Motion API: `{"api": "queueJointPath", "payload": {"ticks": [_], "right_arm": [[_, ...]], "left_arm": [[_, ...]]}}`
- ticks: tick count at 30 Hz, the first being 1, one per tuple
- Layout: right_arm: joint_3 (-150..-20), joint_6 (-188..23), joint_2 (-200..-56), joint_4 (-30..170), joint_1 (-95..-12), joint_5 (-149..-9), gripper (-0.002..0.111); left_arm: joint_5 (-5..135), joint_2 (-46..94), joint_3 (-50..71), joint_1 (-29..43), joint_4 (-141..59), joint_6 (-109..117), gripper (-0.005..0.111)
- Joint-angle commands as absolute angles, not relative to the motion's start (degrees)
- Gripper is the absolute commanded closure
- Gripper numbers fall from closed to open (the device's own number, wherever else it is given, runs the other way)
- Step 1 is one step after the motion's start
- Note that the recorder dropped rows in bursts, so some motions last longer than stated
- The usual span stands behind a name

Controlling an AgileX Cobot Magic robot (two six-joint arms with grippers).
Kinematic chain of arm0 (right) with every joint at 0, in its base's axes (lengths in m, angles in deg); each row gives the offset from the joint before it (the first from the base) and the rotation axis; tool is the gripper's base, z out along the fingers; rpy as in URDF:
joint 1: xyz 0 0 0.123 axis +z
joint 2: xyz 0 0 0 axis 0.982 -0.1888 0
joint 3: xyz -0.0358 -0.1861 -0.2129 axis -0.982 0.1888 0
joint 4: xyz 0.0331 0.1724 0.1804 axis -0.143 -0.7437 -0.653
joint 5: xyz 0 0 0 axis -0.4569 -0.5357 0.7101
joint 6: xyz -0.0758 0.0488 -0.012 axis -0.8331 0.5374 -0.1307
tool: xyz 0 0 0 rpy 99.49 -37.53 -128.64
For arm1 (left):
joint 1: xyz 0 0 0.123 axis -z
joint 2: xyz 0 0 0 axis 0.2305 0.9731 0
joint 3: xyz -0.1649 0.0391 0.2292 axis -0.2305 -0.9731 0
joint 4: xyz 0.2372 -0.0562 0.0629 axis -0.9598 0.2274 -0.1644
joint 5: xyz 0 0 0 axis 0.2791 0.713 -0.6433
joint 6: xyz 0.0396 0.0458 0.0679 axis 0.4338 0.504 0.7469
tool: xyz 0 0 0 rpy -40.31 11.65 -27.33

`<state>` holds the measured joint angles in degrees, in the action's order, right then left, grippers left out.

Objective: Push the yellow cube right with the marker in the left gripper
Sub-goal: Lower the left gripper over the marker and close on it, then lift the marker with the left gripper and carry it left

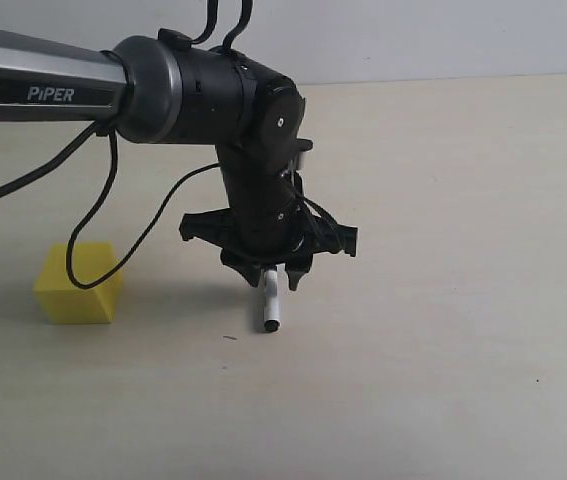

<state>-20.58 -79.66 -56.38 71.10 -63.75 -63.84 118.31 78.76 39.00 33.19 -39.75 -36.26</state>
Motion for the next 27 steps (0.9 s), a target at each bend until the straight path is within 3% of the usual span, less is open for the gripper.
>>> {"api": "queueJointPath", "payload": {"ticks": [1,13,15,19,27], "right_arm": [[-20.3,-79.9,-56.1,71.0,-64.1,-63.9,0.108],[-20.3,-79.9,-56.1,71.0,-64.1,-63.9,0.108],[-20.3,-79.9,-56.1,71.0,-64.1,-63.9,0.108],[-20.3,-79.9,-56.1,71.0,-64.1,-63.9,0.108],[-20.3,-79.9,-56.1,71.0,-64.1,-63.9,0.108]], "left_arm": [[118.6,79.0,39.3,33.4,-40.1,-36.9,0.063],[116.9,80.8,39.3,33.4,-40.7,-37.7,0.063],[116.9,80.8,39.3,33.4,-40.7,-37.7,0.070],[117.2,81.0,39.3,33.4,-40.7,-36.4,0.107],[121.0,72.8,39.3,33.4,-40.7,-25.2,0.107]]}}
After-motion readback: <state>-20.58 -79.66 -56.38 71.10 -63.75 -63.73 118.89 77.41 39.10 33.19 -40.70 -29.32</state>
